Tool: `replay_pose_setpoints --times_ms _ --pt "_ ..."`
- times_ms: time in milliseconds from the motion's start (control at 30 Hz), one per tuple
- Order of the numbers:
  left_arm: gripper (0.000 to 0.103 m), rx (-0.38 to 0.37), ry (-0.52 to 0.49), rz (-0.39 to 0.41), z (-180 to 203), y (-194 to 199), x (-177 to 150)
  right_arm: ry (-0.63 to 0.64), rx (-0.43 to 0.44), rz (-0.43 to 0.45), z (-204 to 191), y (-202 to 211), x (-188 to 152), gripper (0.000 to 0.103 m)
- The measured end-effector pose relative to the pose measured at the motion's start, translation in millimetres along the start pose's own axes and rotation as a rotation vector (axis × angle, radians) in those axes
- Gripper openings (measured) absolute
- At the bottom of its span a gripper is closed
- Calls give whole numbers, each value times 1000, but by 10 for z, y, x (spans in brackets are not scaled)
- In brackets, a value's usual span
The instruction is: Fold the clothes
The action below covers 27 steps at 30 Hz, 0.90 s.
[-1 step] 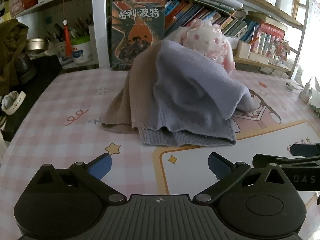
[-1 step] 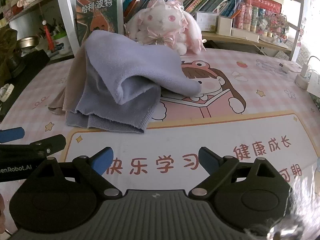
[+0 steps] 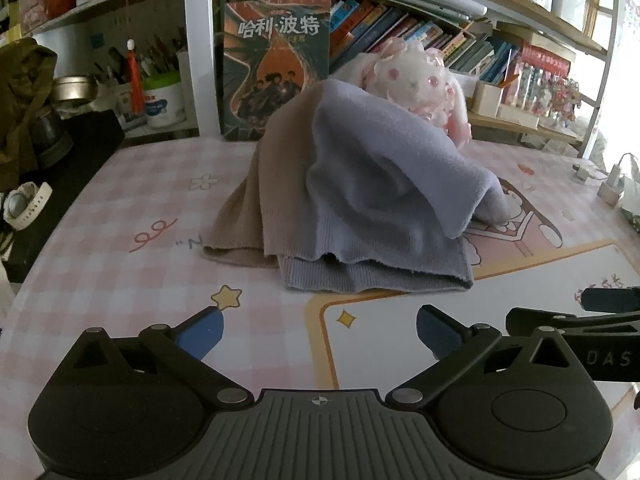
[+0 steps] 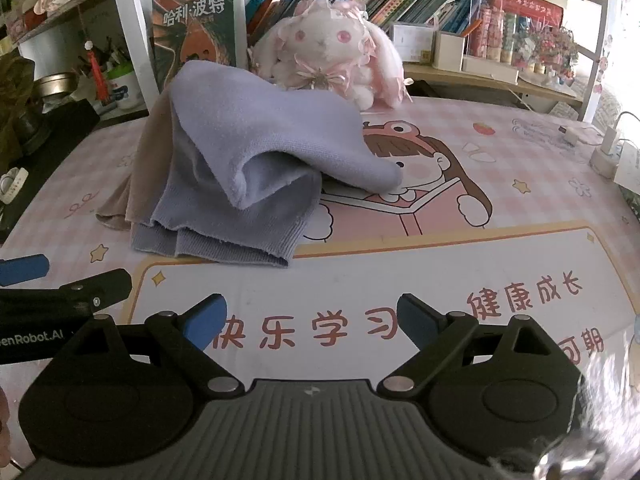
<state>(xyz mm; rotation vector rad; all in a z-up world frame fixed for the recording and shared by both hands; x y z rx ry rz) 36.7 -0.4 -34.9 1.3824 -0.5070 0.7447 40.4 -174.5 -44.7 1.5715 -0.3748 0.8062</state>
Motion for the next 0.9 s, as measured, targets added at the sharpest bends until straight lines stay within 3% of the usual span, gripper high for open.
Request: replay_pose_setpoints --times_ms 900 --pt "103 20 12 -8 -74 -44 -5 7 2 -10 -26 -17 22 92"
Point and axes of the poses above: each gripper's, at about its wrist camera, not at the fingertips, and y roughly against the way its jaws point, z to its right, x to its top, the point moved 5 cm from there along -y, roughly the way its jaws point, and after that the axes turned 8 degrees about y, right-handed, at the moved point
